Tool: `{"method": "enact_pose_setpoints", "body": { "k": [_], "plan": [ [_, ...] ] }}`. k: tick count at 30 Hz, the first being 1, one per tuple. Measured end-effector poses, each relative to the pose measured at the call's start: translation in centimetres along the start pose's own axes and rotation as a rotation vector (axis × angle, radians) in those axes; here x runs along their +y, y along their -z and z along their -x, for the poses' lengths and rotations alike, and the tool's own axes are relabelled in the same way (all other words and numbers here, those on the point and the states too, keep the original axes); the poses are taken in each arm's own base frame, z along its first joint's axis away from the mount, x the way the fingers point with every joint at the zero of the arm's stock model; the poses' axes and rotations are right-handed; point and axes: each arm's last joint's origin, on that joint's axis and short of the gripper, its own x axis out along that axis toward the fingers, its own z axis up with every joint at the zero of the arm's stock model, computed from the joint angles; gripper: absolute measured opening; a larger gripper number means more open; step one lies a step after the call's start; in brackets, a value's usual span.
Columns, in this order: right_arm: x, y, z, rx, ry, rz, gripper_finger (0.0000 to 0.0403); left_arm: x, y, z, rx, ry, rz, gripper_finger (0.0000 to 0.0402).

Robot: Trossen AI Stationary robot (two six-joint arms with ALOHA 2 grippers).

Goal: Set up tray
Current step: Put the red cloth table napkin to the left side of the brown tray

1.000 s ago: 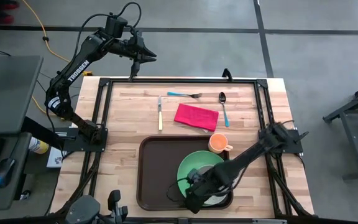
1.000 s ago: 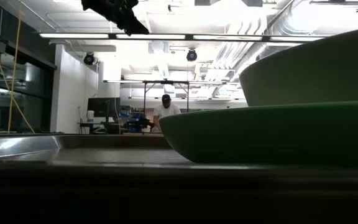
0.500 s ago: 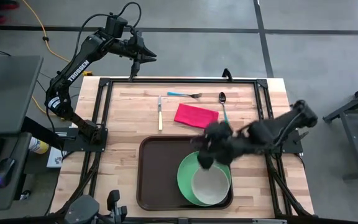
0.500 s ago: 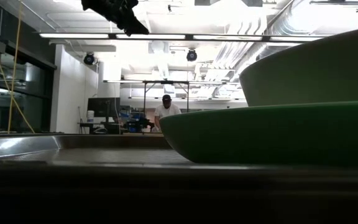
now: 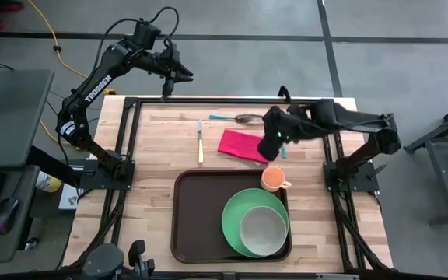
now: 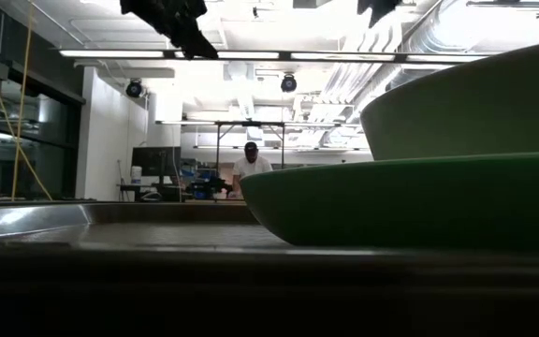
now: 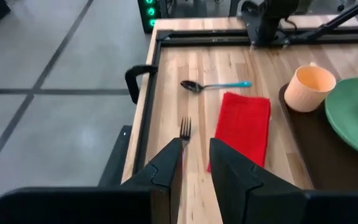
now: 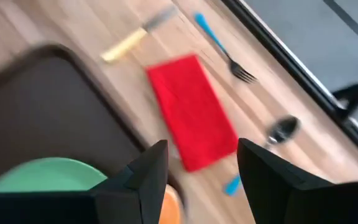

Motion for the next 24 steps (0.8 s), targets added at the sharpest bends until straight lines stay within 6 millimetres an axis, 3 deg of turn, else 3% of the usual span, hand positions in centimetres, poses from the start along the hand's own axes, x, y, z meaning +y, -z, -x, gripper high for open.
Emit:
{"method": "enact_pose_setpoints", "body": {
  "k": [7,11,17,24],
  "plan": [
    [-4.1,-1.7,-2.0,0.084,0.052,0.072,0.0170,-0.4,1.2,-0.3,0.105,0.012,-0.033,0.0111],
    [-6.3,-2.1,-3.4,0.137,0.112,0.066,0.0170,-1.0,2.8,-1.3,0.104,0.135,-0.038,0.0111],
    [-9.5,-1.7,-4.7,0.213,0.230,0.022,0.0170,-1.5,6.3,-4.2,-0.041,0.325,-0.017,0.0111],
    [-11.9,-0.3,-4.1,0.166,0.254,-0.094,0.0170,-1.4,10.9,-8.3,-0.043,0.255,0.108,0.0111]
  ]
}}
